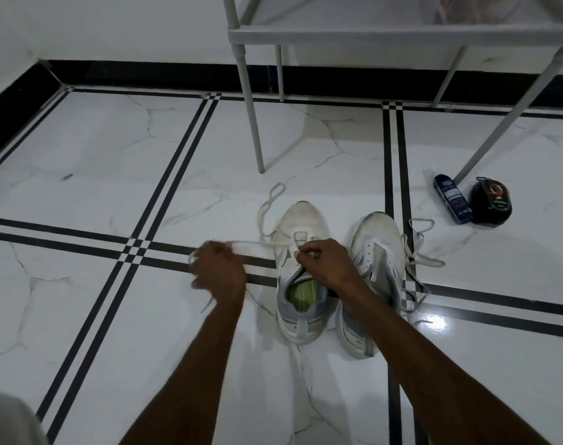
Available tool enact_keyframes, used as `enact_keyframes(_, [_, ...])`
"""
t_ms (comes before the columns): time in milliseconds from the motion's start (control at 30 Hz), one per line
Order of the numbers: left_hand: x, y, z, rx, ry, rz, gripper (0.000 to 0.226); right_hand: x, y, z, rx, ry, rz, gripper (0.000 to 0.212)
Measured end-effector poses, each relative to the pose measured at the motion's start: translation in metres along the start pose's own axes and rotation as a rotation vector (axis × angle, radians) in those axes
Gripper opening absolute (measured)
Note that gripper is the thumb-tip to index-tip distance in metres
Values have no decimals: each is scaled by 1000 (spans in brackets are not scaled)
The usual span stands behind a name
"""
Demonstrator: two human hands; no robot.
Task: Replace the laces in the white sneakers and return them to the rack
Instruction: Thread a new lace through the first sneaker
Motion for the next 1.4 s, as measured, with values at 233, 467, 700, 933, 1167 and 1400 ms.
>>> enact_keyframes(233, [-6,-6,15,70,5,-14,21,-1,-2,0,-7,-1,0,21])
enact_keyframes(467, [22,56,-44,178,-322,-423,19,4,-8,2,-34,28,20,17])
enact_keyframes(700, [12,27,-19,289,-152,-167,26,5,-21,-5,13,-15,71,20])
enact_keyframes(933, [4,30,-46,16,-477,-259,30,7,-17,0,-8,16,83,21])
enact_keyframes(1167, [-15,51,-13,123,-429,-344,29,-2,-48,6,-114,22,158,24])
enact_keyframes(1400, [-29,48,36,255,-355,-306,27,-50,-61,-7,-74,-116,-5,18])
Point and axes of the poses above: each hand's wrist, its own x-axis away from the middle knuckle, its own z-axis out of the back of the hand, y = z × x, the point moved 9 cm from there along -x, towards the middle knuckle, and after that the axes turned 5 degrees about -z, right-handed, at the moved point
